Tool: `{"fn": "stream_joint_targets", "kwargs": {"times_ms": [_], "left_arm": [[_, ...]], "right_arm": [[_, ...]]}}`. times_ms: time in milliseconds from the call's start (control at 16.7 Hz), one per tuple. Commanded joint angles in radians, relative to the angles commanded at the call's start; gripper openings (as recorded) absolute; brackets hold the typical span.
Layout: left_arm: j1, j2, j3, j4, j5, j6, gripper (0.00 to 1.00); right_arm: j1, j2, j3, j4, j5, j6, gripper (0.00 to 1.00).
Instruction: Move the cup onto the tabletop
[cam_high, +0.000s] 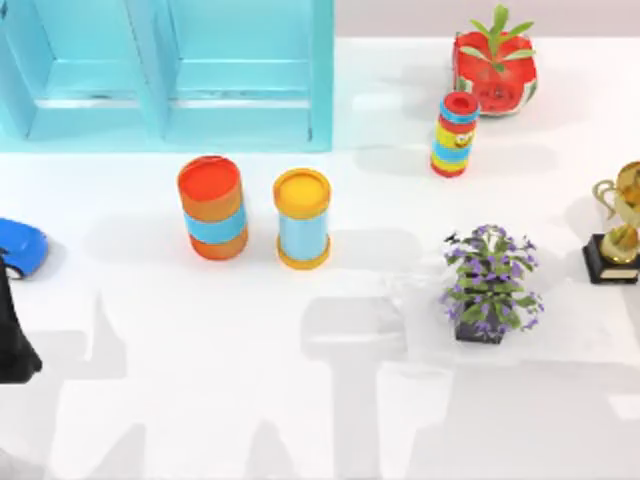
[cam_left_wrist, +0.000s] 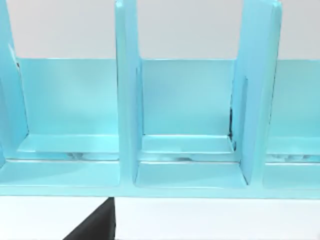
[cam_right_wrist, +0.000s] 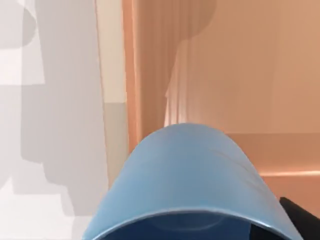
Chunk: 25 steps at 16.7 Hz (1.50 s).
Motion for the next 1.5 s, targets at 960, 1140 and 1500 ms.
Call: {"fn": "stream_joint_targets", "kwargs": {"times_ms": [960,1140,1500], "left_arm": [[0.000,0.000,0.000,0.000,0.000,0.000,1.00],[0.000,0.000,0.000,0.000,0.000,0.000,1.00],[0.000,0.000,0.000,0.000,0.000,0.000,1.00]], "right_arm": [[1.085,0.513,0.621,-0.041,0.020,1.049,0.00],[1.213,0.596,0.709,-0.042,0.018,1.196,0.00],[1.265,0.644,0.758,-0.041,0.017,1.270,0.00]]}}
